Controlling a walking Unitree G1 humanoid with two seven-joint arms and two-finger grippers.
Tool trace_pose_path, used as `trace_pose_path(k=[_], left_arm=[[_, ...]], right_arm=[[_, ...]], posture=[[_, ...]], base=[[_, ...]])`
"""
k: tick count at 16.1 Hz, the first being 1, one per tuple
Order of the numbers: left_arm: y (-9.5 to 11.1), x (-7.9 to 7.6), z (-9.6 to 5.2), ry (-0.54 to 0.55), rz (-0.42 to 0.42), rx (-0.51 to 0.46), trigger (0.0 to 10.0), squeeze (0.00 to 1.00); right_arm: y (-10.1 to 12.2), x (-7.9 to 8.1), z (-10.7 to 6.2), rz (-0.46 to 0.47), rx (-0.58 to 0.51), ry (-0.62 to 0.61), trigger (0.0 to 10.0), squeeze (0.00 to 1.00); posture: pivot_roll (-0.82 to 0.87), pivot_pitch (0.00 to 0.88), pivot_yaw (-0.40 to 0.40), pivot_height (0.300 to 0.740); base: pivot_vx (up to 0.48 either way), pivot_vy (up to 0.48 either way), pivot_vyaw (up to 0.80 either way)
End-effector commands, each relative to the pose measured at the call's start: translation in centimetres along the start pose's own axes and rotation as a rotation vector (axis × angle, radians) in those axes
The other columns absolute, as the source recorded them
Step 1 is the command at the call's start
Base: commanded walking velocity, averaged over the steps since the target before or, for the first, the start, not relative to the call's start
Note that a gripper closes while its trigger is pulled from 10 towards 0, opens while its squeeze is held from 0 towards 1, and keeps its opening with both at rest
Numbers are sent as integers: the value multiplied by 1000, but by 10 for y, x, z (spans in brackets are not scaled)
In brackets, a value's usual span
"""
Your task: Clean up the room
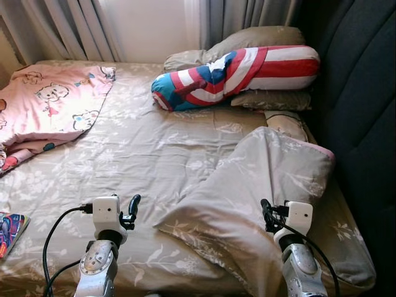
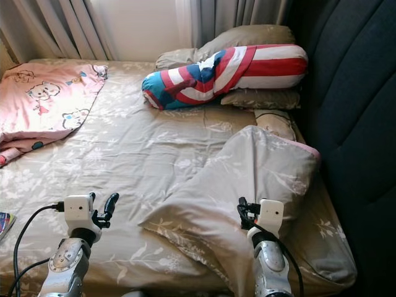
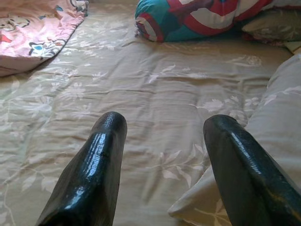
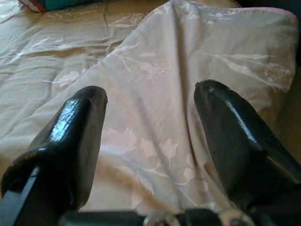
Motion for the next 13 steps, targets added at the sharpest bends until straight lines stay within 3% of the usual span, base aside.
trace_pose_path(k=[1,13], left_arm=[[2,2,0,2,3,1,10000,0],[6,-1,2,-7,0,-10,10000,0]], right_arm=[[-3,0,0,4,12,-4,10000,0],[0,0,1,0,6,-3,10000,0]], posture=[[11,82,-21,675],[13,80,-24,675]], base=[[0,0,0],[0,0,0]])
Point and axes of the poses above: a point about 5 cm out from each wrist's last joint towards the gripper, its own z axis pointing out of the wrist towards the gripper, its own y axis along the axis of the wrist's last joint, x = y × z, the point moved 5 cm from there along z, pointing out of the wrist towards the gripper, and after that the axes turned 6 degrees about z, right-handed, at the moved point
